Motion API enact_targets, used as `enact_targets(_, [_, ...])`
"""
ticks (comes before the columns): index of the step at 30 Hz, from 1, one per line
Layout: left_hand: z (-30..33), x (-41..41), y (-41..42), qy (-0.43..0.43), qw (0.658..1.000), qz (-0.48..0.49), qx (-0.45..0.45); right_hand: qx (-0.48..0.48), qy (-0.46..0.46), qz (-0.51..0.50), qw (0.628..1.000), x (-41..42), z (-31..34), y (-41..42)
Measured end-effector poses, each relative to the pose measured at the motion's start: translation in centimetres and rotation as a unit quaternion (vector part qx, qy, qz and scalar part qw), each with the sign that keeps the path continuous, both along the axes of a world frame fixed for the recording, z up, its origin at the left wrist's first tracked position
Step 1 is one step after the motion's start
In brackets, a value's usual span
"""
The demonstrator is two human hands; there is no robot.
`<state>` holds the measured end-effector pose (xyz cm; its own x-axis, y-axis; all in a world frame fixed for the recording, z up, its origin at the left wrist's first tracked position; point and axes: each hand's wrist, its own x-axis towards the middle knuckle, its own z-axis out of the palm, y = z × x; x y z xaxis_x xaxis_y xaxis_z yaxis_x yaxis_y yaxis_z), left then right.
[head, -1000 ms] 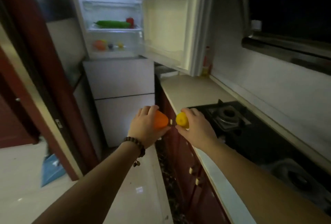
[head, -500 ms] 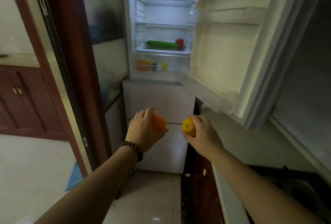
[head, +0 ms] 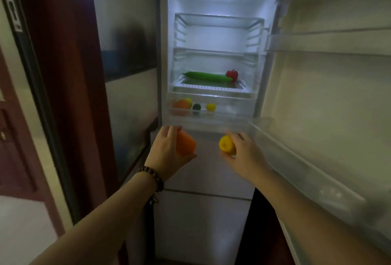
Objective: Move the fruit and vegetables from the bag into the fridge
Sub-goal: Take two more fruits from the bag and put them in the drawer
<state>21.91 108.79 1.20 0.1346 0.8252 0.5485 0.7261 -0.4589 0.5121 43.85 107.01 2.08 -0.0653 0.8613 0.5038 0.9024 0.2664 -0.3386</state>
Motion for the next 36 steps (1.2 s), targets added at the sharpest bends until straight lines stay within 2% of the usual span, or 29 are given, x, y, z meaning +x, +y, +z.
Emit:
enact_targets(3, [2.7, -1.4, 6.3, -0.002, 0.999, -0.024, 0.02, 0.022, 0.02, -0.007, 1.0, -1.0, 2.5, 5.7])
enact_targets(8, [6.9, -1.6, 15.1, -0.056, 0.995, -0.074, 0.045, 0.056, 0.009, -0.022, 0.998, -1.3, 6.0, 13.0])
enact_targets(11, [8.8, -1.2, 19.8, -0.055, 0.992, -0.101, 0.042, 0.05, 0.007, -0.031, 0.998, -0.9, 7.9, 17.3])
enact_targets(14, [10.0, -0.7, 24.5, -0.061, 0.989, -0.126, 0.044, 0.053, 0.045, -0.024, 0.997, -0.3, 9.1, 21.7])
enact_targets(17, [10.9, -0.2, 29.1, -0.06, 0.987, -0.146, 0.012, 0.037, 0.061, -0.015, 0.997, 0.5, 9.8, 26.0])
enact_targets(23, [12.1, 1.5, 38.8, 0.046, 0.983, -0.169, -0.057, -0.086, 0.048, 0.044, 0.994, 3.3, 10.4, 35.9])
enact_targets(26, [11.6, 2.9, 43.0, 0.15, 0.966, -0.164, -0.129, -0.177, -0.017, 0.06, 0.982, 4.5, 9.9, 40.3])
enact_targets(29, [10.3, 4.1, 46.4, 0.259, 0.926, -0.162, -0.222, -0.268, -0.124, 0.054, 0.954, 5.0, 8.8, 44.0])
enact_targets(34, [7.8, 6.0, 50.3, 0.357, 0.885, -0.14, -0.266, -0.374, -0.239, 0.047, 0.895, 4.9, 7.2, 48.6])
enact_targets(36, [7.0, 6.6, 51.5, 0.368, 0.87, -0.148, -0.294, -0.401, -0.265, 0.055, 0.875, 4.6, 6.3, 50.4])
